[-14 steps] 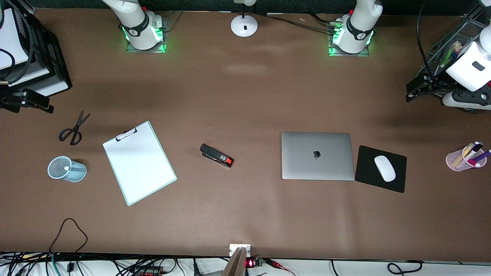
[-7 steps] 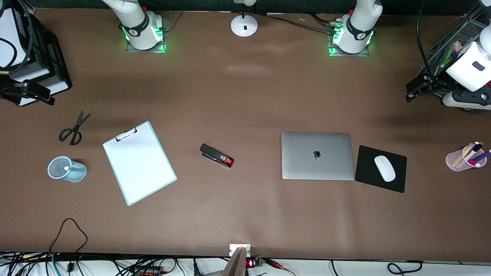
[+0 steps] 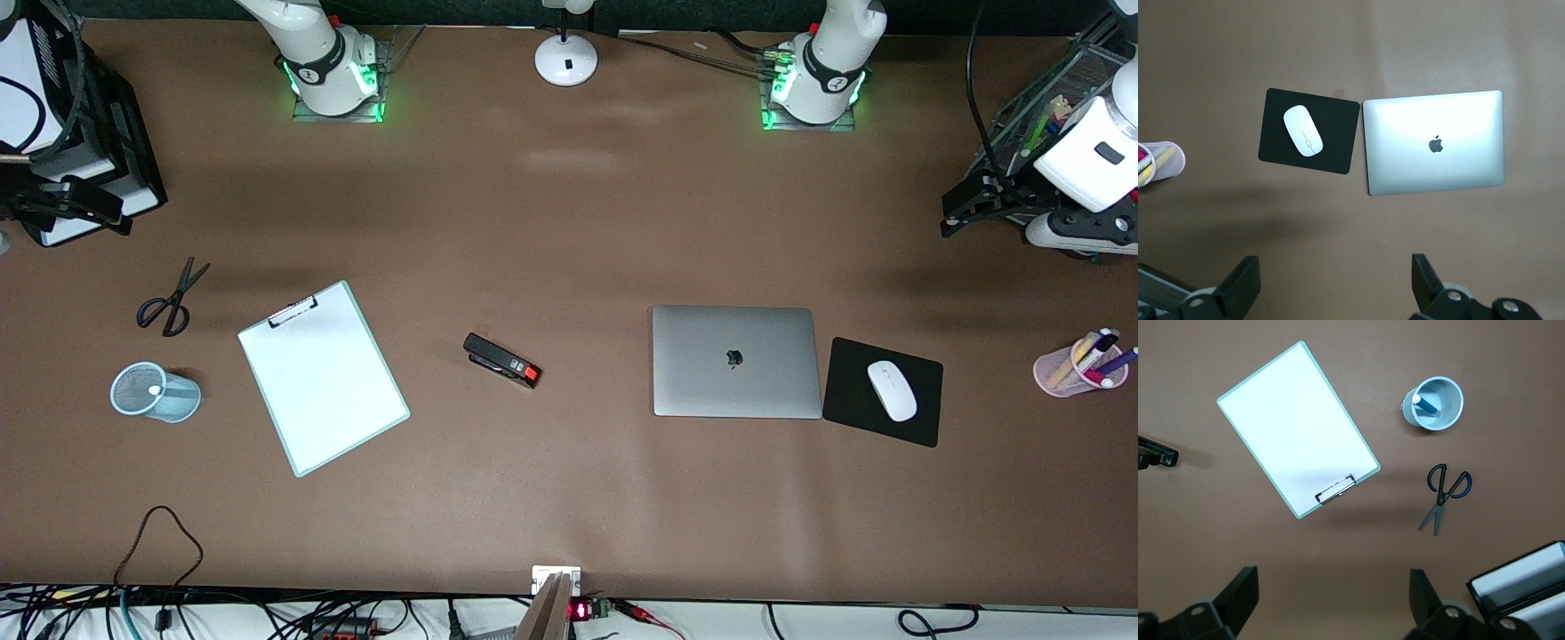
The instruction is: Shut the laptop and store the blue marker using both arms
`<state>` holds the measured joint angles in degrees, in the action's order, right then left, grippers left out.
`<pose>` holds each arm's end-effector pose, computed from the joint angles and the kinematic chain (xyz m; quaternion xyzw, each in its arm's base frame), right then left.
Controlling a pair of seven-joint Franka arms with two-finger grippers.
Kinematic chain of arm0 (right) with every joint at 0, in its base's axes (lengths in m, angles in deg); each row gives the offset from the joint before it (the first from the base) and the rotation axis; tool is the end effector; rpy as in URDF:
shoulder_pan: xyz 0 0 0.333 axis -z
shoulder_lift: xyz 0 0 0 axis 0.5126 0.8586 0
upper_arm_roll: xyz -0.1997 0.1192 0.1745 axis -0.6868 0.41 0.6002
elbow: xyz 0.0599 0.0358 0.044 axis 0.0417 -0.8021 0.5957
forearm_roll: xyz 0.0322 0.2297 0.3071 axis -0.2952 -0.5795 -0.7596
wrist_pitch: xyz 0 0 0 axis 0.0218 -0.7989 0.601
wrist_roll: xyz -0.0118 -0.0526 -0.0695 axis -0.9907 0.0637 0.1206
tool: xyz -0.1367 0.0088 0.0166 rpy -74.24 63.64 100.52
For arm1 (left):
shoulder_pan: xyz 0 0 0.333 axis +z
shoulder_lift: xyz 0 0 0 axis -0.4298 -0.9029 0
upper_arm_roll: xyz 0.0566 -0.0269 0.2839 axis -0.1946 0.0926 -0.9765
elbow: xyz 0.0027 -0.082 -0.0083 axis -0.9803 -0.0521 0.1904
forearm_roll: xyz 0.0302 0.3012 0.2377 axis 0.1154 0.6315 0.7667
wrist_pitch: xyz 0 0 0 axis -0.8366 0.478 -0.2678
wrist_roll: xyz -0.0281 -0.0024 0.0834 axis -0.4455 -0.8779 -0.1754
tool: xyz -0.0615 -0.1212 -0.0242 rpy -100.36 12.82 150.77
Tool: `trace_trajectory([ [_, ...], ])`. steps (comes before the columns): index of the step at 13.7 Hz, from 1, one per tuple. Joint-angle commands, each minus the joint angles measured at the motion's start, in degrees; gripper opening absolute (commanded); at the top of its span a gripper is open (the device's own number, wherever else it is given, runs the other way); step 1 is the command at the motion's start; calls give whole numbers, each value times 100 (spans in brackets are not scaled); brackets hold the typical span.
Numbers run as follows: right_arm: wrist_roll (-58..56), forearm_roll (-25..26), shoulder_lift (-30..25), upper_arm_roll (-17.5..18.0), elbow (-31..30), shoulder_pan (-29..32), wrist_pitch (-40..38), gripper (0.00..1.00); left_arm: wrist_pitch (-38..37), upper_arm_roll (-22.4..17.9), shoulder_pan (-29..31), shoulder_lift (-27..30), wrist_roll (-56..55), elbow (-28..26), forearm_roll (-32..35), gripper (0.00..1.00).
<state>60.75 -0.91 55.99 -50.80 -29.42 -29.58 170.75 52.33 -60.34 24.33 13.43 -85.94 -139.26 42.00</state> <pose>0.5566 -0.0384 0.5407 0.9996 -0.0166 -0.0239 0.0025 0.5474 -0.0272 0.5462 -0.9993 0.0363 -0.0074 0.0010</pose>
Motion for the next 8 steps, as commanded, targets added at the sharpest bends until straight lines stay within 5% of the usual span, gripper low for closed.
trace_trajectory([
  [1,77,60,-165,108,-138,76,60,100,-53,-24,-11,-1,37,85,-9,100],
  [8,59,68,-174,108,-120,76,87,100,-53,-24,-11,-10,37,85,-18,100],
])
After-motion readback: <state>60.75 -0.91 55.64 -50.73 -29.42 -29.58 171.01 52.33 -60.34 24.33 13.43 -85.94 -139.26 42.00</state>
